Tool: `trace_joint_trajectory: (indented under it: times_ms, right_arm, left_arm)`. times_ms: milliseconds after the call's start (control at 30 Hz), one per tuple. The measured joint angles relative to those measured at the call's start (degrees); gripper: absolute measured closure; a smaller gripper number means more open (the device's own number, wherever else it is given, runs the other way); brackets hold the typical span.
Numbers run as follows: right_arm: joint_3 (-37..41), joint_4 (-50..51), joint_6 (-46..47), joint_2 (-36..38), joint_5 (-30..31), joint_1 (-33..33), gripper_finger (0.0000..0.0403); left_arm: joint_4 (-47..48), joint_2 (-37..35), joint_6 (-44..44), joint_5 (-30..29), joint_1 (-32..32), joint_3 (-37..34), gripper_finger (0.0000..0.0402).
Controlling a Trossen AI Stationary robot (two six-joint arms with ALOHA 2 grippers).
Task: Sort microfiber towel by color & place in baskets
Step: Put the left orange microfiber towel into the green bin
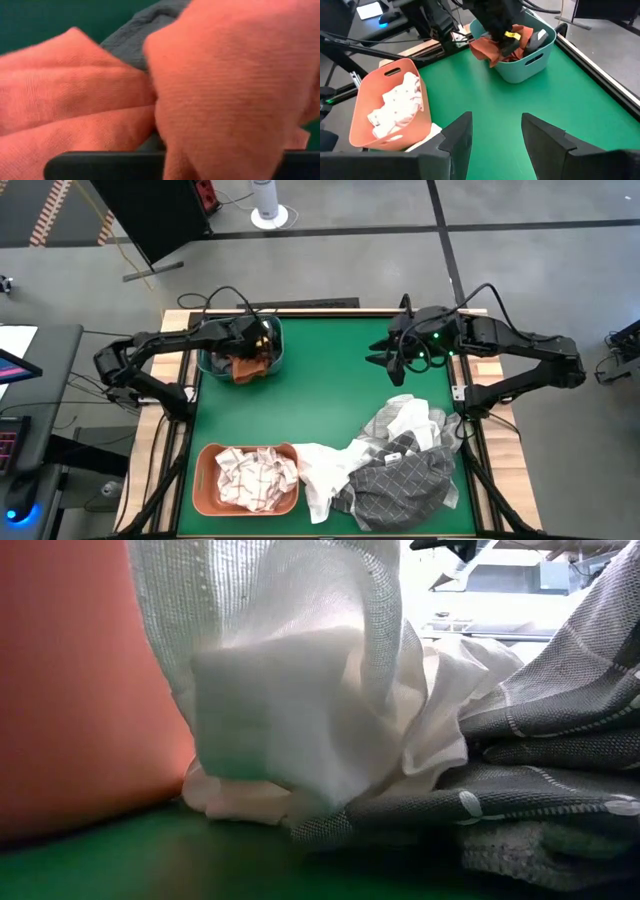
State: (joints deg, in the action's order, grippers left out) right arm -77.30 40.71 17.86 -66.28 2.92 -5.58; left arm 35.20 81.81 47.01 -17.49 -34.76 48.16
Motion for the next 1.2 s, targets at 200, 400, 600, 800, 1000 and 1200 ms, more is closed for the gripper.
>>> trace_joint_trajectory:
  times_ms: [200, 400, 600, 800, 1000, 1200]
  right_arm:
    - [0.00, 0.11, -1.77, 0.00, -0.44, 0.00, 0.0207]
    - [0.00, 0.09, -1.91, 0.00, -0.57, 0.00, 0.0207]
    - [0.00, 0.05, -1.88, 0.00, -0.57, -0.02, 0.0207]
    - [0.00, 0.04, -1.00, 0.00, 0.08, -0.12, 0.0207]
    - [0.00, 0.02, 0.81, 0.00, 1.99, -0.17, 0.0207]
    - [0.00, 0.02, 1.62, 0.00, 2.14, -0.17, 0.0207]
  left_arm:
    - [-3.24, 0.61, 5.62, 1.79, -1.56, -1.46, 0.0383]
    - [-3.60, 0.71, 4.10, 1.81, -1.59, -1.83, 0.0375]
    - [-3.19, 0.58, -0.13, 3.99, -1.62, -1.35, 0.0316]
    - [1.64, 0.82, -5.24, 5.45, -1.64, 3.94, 0.0221]
    - [7.57, 0.82, -14.42, 5.47, -1.64, 13.11, 0.0150]
    - [15.69, 0.77, -23.73, 5.33, -1.64, 23.09, 0.0135]
